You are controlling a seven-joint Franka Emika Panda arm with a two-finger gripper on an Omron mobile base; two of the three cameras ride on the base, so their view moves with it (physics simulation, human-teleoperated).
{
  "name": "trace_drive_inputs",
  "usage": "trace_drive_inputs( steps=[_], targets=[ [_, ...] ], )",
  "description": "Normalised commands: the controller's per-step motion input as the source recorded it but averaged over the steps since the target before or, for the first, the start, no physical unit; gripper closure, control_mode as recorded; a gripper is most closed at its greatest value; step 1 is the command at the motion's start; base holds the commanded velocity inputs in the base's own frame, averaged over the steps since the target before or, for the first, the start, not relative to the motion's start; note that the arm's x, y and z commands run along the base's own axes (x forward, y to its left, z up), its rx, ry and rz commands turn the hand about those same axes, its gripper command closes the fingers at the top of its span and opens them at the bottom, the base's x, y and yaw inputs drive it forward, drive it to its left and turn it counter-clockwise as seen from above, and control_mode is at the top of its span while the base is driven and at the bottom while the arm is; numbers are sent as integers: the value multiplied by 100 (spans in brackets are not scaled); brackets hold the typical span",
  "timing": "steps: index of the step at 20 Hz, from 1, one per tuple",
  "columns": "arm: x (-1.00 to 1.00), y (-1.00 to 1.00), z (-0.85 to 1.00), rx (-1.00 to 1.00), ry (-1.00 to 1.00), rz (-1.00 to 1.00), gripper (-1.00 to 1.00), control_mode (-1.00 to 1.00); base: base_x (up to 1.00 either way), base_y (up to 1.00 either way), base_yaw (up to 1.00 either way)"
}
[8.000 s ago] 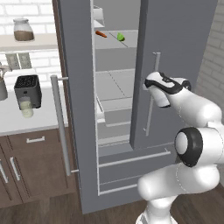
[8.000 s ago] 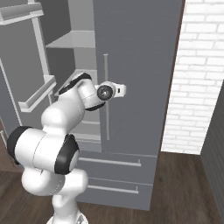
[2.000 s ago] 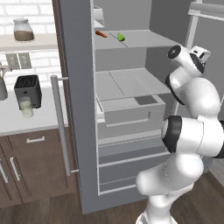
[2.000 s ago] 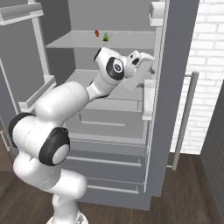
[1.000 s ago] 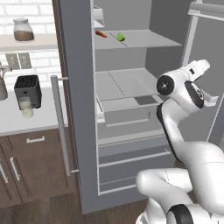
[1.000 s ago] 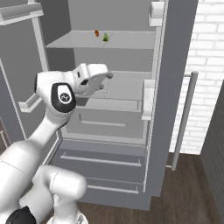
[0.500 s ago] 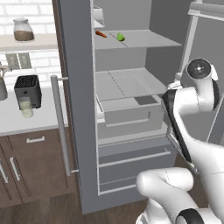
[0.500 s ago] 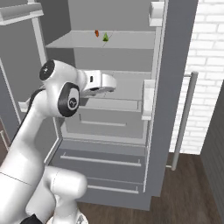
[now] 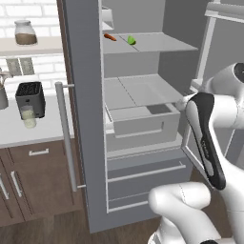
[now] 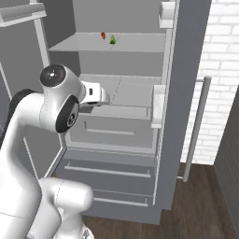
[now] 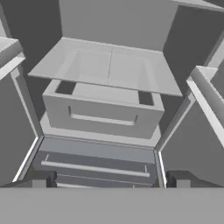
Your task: Grab a lemon wedge from the fridge and one ice cube from the ice bowl, and put them in the glass of lemonade.
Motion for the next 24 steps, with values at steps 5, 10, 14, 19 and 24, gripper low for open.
trace_drive_inputs(
  steps=[5, 10, 14, 19, 24],
  targets=[
    [0, 36, -32, 0, 11, 9, -100, -100, 0, 0, 0],
    [-13, 4, -24, 0, 3, -1, -100, -100, 0, 0, 0],
    [-41, 5, -21, 0, 0, -3, -100, -100, 0, 0, 0],
    [-51, 13, -22, 0, 0, -2, -100, -100, 0, 0, 0],
    [-28, 8, -2, 0, 0, 0, -100, -100, 0, 0, 0]
  ],
)
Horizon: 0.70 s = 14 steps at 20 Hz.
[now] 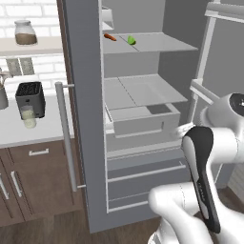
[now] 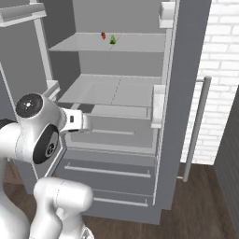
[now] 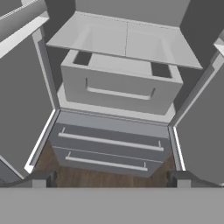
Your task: Grab a lemon wedge from the fridge and one ice cube from the ice bowl, and put them in the glass of lemonade.
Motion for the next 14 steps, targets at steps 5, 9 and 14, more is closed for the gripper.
trace_drive_inputs(
  steps=[5, 9, 14],
  targets=[
    [-5, 0, 0, 0, -1, -2, -100, -100, 0, 0, 0],
    [0, 0, 0, 0, 0, 0, -100, -100, 0, 0, 0],
    [0, 0, 0, 0, 0, 0, -100, -100, 0, 0, 0]
  ],
)
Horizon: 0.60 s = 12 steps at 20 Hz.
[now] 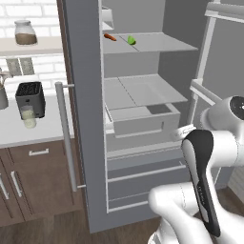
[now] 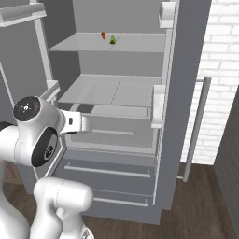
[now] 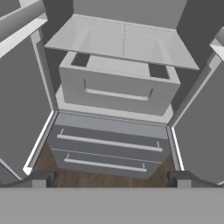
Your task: Grab a lemon wedge from the fridge and one ice cube from the ice bowl, and put them in the glass of lemonade.
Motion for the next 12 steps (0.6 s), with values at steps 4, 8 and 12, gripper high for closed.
trace_drive_inputs(
  steps=[4, 8, 12],
  targets=[
    [0, 0, 0, 0, 0, 0, -100, -100, 0, 0, 0],
    [0, 0, 0, 0, 0, 0, -100, 100, 10, -1, 0],
    [0, 0, 0, 0, 0, 0, -100, 100, 50, -21, 1]
  ],
)
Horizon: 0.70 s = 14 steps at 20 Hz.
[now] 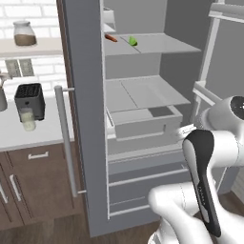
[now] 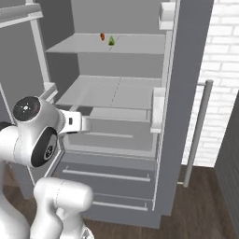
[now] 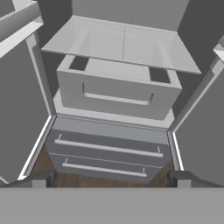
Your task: Grab a lemon wedge from the fridge and one ice cube from the ice bowl, and put them in the glass of lemonade.
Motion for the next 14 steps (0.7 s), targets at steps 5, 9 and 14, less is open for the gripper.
trace_drive_inputs(
  steps=[5, 9, 14],
  targets=[
    [0, 0, 0, 0, 0, 0, -100, 100, 67, -28, 2],
    [0, 0, 0, 0, 0, 0, -100, 100, 78, -38, 5],
    [0, 0, 0, 0, 0, 0, -100, 100, 74, -44, 9]
  ],
)
